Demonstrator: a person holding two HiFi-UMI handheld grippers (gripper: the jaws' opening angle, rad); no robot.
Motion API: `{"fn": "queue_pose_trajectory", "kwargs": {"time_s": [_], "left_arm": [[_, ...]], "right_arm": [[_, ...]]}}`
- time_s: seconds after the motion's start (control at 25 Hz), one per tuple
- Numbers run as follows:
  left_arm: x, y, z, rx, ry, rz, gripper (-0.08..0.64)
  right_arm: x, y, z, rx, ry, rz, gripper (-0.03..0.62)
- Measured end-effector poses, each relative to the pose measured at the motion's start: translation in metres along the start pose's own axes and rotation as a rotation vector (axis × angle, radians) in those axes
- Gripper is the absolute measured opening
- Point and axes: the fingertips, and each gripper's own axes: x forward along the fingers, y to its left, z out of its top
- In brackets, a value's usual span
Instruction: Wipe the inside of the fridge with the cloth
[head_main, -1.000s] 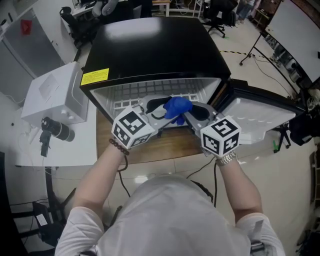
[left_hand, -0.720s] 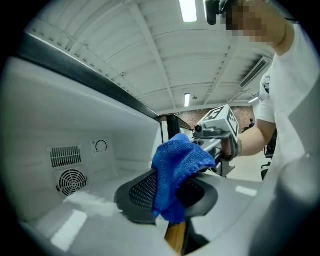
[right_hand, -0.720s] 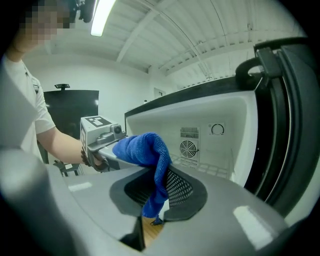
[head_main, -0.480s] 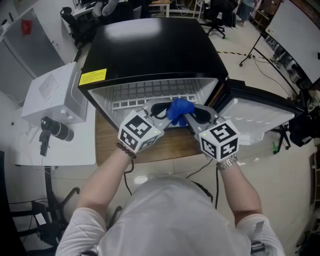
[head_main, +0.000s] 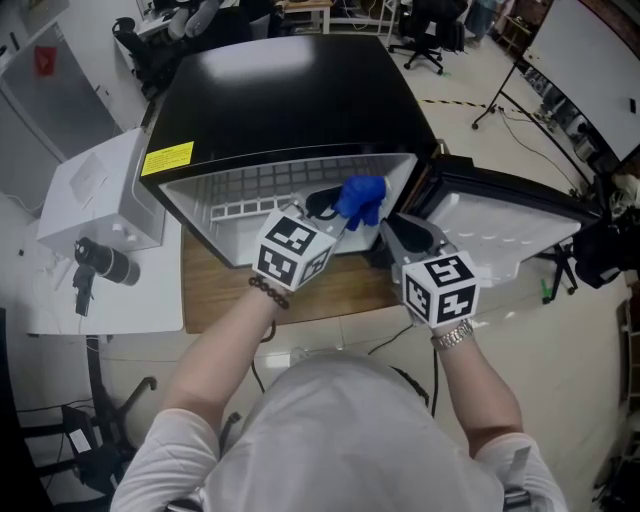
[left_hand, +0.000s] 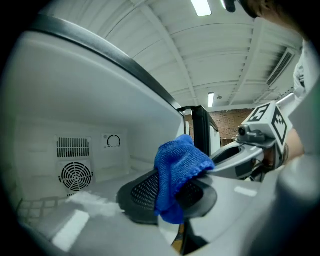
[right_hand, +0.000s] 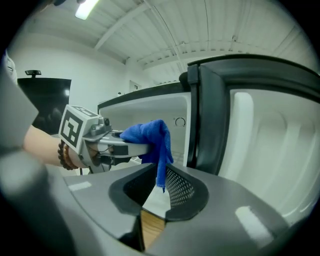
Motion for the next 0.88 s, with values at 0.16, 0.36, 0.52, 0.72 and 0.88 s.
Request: {"fn": "queue_pose_trajectory", "kwargs": {"time_s": [0.16, 0.36, 0.52, 0.72, 0.88], "left_arm": [[0.022, -0.004, -0.002, -0.008, 0.027, 0.017, 0.072], [0.047, -0.002, -0.004, -0.025, 0.042, 0.069, 0.072], [0.061, 0.008, -0.002, -0.037, 0.047, 0.137, 0.071], [0.071, 0.024, -0.002, -0.047, 0.058, 0.216, 0.071], [0.078, 0.037, -0.001, -0.048, 0.061, 0.271, 0.071]], "right_arm": [[-0.014, -0.003, -0.007, -0.012, 0.007, 0.021, 0.058], [-0.03, -0.008, -0.009, -0.034, -0.01, 0.039, 0.058], [-0.04, -0.01, -0.008, -0.046, -0.024, 0.057, 0.058], [-0.05, -0.008, -0.008, -0.059, -0.04, 0.092, 0.058], [-0.052, -0.004, -0.005, -0.067, -0.054, 0.124, 0.058]]}}
